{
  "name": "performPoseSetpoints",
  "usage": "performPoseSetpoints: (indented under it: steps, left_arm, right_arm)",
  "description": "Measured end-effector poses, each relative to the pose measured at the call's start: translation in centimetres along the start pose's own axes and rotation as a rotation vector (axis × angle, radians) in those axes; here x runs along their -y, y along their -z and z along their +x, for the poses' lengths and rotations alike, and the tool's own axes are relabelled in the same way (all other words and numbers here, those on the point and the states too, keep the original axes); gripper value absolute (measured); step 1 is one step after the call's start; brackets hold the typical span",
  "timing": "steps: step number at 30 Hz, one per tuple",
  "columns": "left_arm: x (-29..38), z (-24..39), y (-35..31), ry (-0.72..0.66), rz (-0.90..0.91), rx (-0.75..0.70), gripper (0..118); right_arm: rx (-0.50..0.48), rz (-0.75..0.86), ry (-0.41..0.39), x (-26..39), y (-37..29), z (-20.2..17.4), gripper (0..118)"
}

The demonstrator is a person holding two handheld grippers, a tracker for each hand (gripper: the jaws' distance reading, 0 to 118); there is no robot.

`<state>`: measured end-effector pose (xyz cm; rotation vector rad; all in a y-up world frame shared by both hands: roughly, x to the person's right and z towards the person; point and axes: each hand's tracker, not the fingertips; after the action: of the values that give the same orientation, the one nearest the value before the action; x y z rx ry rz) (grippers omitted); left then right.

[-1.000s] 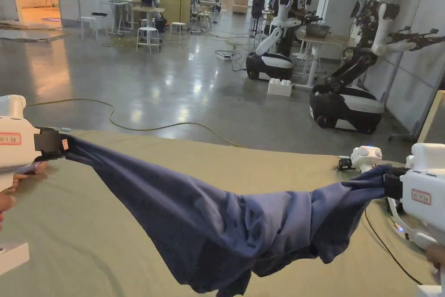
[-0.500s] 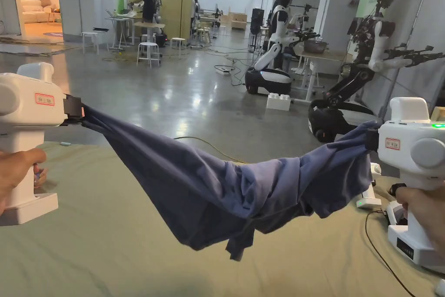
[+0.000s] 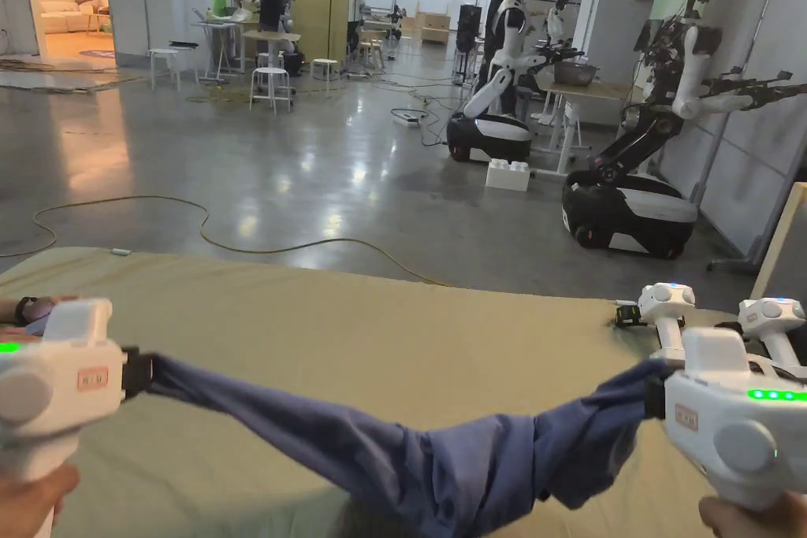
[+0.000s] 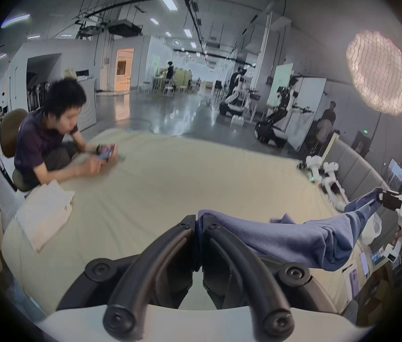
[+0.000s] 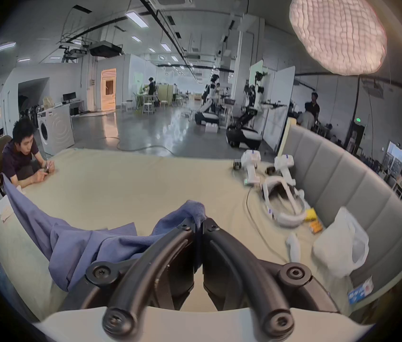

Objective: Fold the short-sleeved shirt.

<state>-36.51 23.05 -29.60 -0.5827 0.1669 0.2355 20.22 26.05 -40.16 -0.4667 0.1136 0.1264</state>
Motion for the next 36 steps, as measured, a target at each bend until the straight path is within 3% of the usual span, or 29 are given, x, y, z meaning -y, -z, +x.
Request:
performPoseSetpoints:
  steps: [4,7,15,17,20,21,22,23,25,33,35,36]
  left_arm:
    - [8.1,-0.7,0.4,-0.041,-0.1,-0.021,6]
    - [13.3,-0.8,0.3,-0.034,-0.155,-0.044,6]
    - [20.1,-1.9,-0.3,-0.109,-0.247,-0.072,8]
    - [20.3,-3.2,0.2,-0.121,-0.25,-0.072,34]
    - [20.2,-2.2,-1.2,-0.099,-0.203,-0.125,46]
    - [20.0,-2.0,-1.9,-0.105,-0.152,-0.105,52]
    - [19.7,-1.6,-2.5,-0.112,-0.118,-0.086,52]
    - [19.3,-1.2,-3.0,-0.112,-0.092,-0.073,54]
    - [18.5,0.4,-4.0,-0.109,-0.04,-0.045,59]
    - [13.7,7.0,-5.4,0.035,0.224,-0.022,58]
    - [12.3,8.5,-5.5,0.075,0.26,0.008,55]
    - [11.8,9.6,-5.5,0.097,0.28,0.009,47]
  right_arm:
    - [0.01,-0.083,0.006,7.2,0.2,-0.1,4]
    - [0.014,-0.152,0.055,11.8,0.1,0.0,4]
    - [0.076,-0.218,0.092,19.1,-1.0,-0.1,6]
    - [0.086,-0.22,0.085,19.6,-1.5,-0.4,18]
    - [0.121,-0.157,0.064,19.5,-3.3,-1.4,31]
    - [0.111,-0.114,0.071,19.2,-4.0,-1.7,53]
    - [0.103,-0.077,0.084,18.9,-4.8,-2.2,66]
    - [0.097,-0.047,0.083,18.5,-5.5,-2.7,69]
    - [0.085,0.019,0.07,17.5,-6.6,-4.1,69]
    - [0.026,0.287,0.036,12.2,-9.4,-10.3,68]
    - [-0.003,0.33,0.039,11.0,-9.6,-11.4,64]
    - [-0.01,0.357,0.049,10.6,-9.8,-12.0,59]
